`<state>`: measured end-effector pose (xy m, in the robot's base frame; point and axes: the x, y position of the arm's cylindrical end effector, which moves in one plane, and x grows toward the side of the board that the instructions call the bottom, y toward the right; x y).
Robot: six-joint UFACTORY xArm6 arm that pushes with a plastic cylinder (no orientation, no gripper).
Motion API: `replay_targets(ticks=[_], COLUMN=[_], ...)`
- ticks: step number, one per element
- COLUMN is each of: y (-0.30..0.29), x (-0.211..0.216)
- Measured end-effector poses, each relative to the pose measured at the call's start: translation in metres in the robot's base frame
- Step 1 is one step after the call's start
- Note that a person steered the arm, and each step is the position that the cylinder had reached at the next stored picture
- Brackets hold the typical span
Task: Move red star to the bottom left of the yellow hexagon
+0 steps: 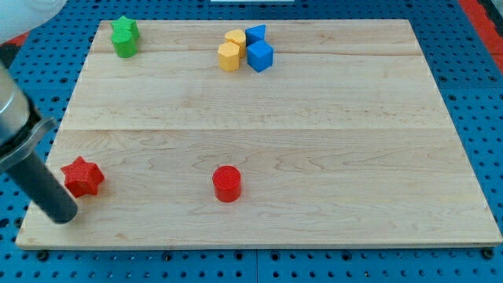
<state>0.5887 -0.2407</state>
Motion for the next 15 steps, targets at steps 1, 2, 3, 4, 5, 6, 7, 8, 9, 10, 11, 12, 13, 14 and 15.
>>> replay_targets(ticks=[1, 2, 3, 4, 5, 6, 7, 8, 9, 10, 11, 12, 13, 14, 15], y=[-0.020, -0.025, -0.026, -0.006, 0.024, 0.051, 0.075, 0.095, 0.094, 0.095, 0.097, 0.112, 0.140, 0.140, 0.143], x=[-0.001, -0.022, -0.031, -0.031, -0.081, -0.092, -0.093, -0.102, -0.147, -0.196, -0.227, -0.249, -0.265, -0.247, -0.234])
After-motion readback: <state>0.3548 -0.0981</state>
